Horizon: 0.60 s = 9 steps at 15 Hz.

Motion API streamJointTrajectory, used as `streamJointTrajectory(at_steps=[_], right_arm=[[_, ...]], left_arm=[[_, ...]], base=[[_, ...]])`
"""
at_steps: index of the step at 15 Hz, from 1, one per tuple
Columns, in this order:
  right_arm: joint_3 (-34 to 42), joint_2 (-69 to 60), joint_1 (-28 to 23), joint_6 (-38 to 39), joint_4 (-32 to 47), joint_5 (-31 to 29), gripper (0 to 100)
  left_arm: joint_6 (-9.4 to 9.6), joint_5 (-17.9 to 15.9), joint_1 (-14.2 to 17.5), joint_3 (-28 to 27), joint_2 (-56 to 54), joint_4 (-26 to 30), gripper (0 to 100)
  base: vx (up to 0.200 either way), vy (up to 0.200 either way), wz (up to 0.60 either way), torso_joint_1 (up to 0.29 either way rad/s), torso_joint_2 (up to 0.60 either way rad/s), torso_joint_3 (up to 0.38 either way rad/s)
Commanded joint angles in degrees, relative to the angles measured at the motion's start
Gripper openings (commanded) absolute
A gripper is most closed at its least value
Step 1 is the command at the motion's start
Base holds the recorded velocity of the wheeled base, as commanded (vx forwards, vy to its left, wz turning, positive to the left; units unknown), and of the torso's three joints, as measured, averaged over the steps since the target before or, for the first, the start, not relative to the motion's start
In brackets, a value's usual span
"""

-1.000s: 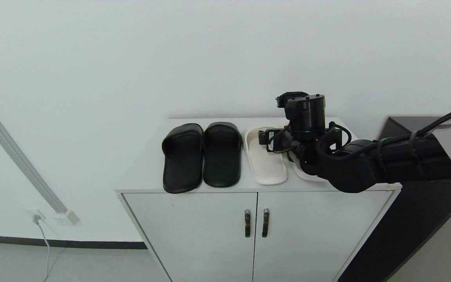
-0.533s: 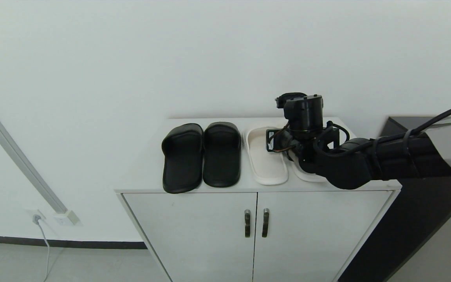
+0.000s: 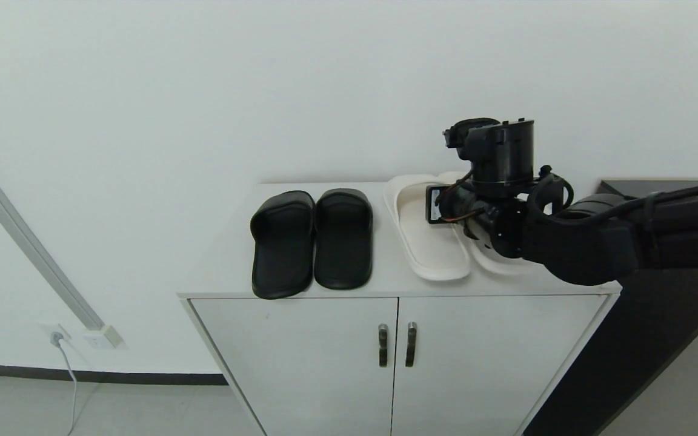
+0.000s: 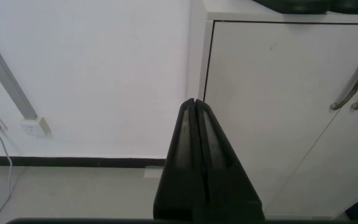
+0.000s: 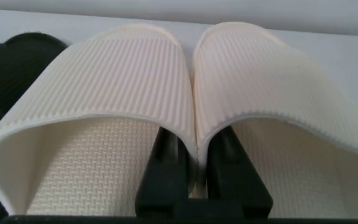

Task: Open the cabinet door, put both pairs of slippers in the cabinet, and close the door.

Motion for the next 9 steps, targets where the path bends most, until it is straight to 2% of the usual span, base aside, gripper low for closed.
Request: streamJointTrajectory(at_steps=[1, 2, 3, 5, 8, 9], right_arm=[[8.9, -10.5, 2.7, 0.0, 0.6, 0.5, 0], [12.2, -12.3, 3.5, 0.0, 0.4, 1.1, 0], [19.3, -16.8, 6.0, 0.0, -0.2, 4.6, 0], [26.8, -22.7, 9.0, 0.0, -1.2, 9.1, 0], [34.6, -29.7, 10.0, -2.1, -1.6, 16.7, 0], [34.6, -29.7, 10.0, -2.1, -1.6, 16.7, 0]], left_arm=[[-0.01, 0.0, 0.0, 0.0, 0.0, 0.0, 0], [-0.01, 0.0, 0.0, 0.0, 0.1, 0.0, 0], [-0.01, 0.0, 0.0, 0.0, 0.1, 0.0, 0], [0.08, 0.0, 0.0, 0.0, 0.0, 0.0, 0], [-0.01, -0.6, 0.0, 0.0, 0.0, 0.0, 0], [-0.01, -0.6, 0.0, 0.0, 0.0, 0.0, 0]], base=[[0.000, 0.000, 0.00, 0.000, 0.00, 0.000], [0.000, 0.000, 0.00, 0.000, 0.00, 0.000], [0.000, 0.000, 0.00, 0.000, 0.00, 0.000], [0.000, 0.000, 0.00, 0.000, 0.00, 0.000], [0.000, 0.000, 0.00, 0.000, 0.00, 0.000], [0.000, 0.000, 0.00, 0.000, 0.00, 0.000]])
